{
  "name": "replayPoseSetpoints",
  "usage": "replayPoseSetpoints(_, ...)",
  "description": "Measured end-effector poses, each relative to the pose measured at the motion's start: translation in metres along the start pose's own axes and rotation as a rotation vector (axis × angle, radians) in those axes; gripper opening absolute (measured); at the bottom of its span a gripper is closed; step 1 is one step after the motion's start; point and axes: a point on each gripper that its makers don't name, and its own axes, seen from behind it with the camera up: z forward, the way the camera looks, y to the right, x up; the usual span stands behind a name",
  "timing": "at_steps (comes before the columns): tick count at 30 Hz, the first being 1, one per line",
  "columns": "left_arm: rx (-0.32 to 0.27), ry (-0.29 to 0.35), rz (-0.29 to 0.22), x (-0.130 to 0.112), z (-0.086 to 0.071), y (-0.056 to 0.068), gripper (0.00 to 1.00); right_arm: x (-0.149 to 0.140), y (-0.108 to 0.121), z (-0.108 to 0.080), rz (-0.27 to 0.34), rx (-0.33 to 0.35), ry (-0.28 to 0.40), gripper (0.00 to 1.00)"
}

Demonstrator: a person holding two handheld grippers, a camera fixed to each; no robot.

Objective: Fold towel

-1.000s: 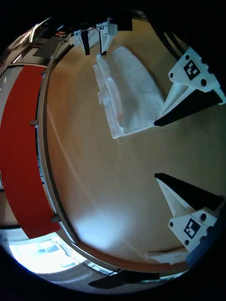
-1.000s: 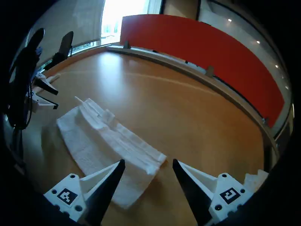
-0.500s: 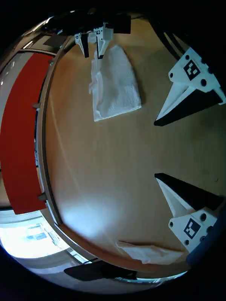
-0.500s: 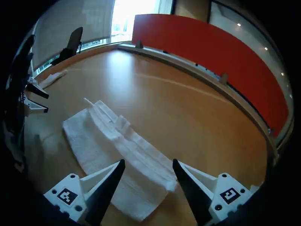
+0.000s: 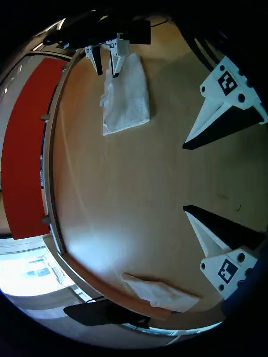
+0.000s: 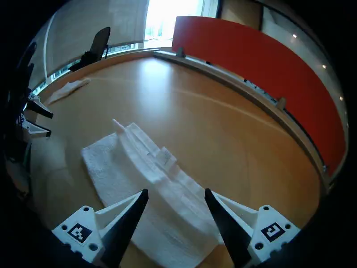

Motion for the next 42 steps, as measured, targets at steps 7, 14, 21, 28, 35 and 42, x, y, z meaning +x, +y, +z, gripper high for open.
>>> replayPoseSetpoints(7,0.0,-0.002,-0.007,-0.006,-0.002,-0.001,0.93,0.005,-0.003,0.003,-0.005,0.005,-0.001,0.98)
replayPoseSetpoints(14,-0.002,-0.005,-0.005,-0.012,-0.002,0.0,0.93,0.003,-0.002,0.008,-0.007,0.005,-0.009,0.98)
replayPoseSetpoints(21,0.002,-0.011,-0.005,-0.018,-0.005,-0.002,0.93,0.001,0.004,0.015,-0.019,-0.003,-0.024,0.99)
replayPoseSetpoints(28,0.012,-0.011,-0.01,-0.021,-0.011,-0.007,0.93,0.008,0.011,0.018,-0.019,-0.015,-0.019,0.98)
replayPoseSetpoints(35,0.018,-0.008,-0.02,-0.025,-0.016,-0.01,0.93,0.017,0.015,0.019,-0.02,-0.021,-0.01,0.99)
replayPoseSetpoints(42,0.018,-0.009,-0.02,-0.029,-0.019,-0.009,0.93,0.019,0.013,0.016,-0.025,-0.018,-0.006,0.98)
